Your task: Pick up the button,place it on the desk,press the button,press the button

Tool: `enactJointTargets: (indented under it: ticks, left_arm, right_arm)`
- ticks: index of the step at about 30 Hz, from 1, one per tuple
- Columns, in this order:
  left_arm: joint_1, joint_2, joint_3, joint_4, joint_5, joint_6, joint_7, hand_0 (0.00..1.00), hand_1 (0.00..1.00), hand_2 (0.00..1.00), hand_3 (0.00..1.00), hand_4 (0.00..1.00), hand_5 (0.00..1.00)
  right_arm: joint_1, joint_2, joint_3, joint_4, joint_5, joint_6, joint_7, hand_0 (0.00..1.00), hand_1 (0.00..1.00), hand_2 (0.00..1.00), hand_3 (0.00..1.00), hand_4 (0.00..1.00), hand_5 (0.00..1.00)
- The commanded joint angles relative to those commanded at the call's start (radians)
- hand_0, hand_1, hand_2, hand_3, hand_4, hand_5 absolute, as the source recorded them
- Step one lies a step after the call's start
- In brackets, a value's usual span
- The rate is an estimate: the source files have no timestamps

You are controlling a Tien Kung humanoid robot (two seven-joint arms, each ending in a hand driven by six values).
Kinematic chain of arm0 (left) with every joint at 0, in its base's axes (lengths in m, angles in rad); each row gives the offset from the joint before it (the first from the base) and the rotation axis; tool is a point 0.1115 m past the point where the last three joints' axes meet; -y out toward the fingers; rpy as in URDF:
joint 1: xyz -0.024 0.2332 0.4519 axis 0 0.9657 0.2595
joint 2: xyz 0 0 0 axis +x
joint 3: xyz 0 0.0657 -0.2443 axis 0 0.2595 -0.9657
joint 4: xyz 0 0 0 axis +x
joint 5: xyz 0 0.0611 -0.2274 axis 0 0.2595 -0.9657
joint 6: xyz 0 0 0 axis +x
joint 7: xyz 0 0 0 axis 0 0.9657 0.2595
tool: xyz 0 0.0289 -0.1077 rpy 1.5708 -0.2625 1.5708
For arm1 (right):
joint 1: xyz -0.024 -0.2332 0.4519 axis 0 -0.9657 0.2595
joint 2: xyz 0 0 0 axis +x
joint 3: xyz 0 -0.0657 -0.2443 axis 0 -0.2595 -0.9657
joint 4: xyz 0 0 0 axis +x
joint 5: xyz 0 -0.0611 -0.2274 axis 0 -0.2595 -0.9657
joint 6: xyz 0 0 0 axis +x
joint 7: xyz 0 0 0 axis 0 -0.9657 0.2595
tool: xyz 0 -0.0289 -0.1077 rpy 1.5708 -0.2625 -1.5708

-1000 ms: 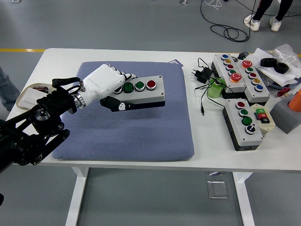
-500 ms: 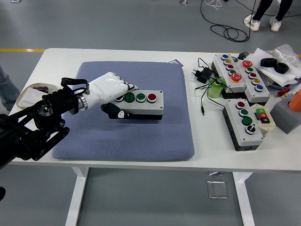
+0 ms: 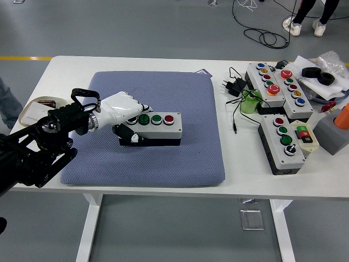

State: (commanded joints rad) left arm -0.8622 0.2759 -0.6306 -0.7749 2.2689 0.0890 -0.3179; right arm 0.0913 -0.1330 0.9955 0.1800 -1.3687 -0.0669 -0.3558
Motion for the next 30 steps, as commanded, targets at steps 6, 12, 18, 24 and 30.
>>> enactJointTargets:
  ticks: [6, 12, 18, 24, 30]
  left_arm:
    - [0.003, -0.004, -0.022, 0.005, 0.0, -0.082, -0.018, 0.463, 0.418, 0.558, 0.949, 0.643, 0.002]
    - [0.007, 0.008, -0.048, -0.014, 0.0, -0.119, -0.033, 0.591, 0.6, 0.735, 0.998, 0.808, 0.203]
    - [0.008, 0.017, -0.063, -0.04, 0.0, -0.162, -0.036, 0.64, 0.715, 0.871, 0.998, 0.784, 0.179]
    - [0.018, 0.028, -0.086, -0.082, 0.0, -0.239, -0.03, 0.744, 0.802, 0.95, 0.998, 0.803, 0.215]
    - [0.033, 0.042, -0.148, -0.17, 0.0, -0.376, -0.031, 0.85, 0.904, 0.998, 0.998, 0.821, 0.256]
  right_arm:
    - [0.004, 0.0, 0.002, 0.0, -0.007, 0.004, -0.002, 0.643, 0.461, 0.615, 0.565, 0.309, 0.236]
    - [0.004, -0.001, 0.001, 0.0, -0.005, 0.003, -0.001, 0.643, 0.461, 0.616, 0.566, 0.309, 0.237]
    - [0.004, -0.001, 0.005, 0.0, -0.008, 0.003, -0.001, 0.643, 0.461, 0.615, 0.566, 0.309, 0.237]
    - [0.004, 0.0, 0.006, 0.0, -0.01, 0.004, -0.001, 0.643, 0.462, 0.615, 0.566, 0.309, 0.236]
    - [0.002, 0.0, 0.005, 0.0, -0.005, 0.004, -0.001, 0.643, 0.462, 0.616, 0.565, 0.31, 0.236]
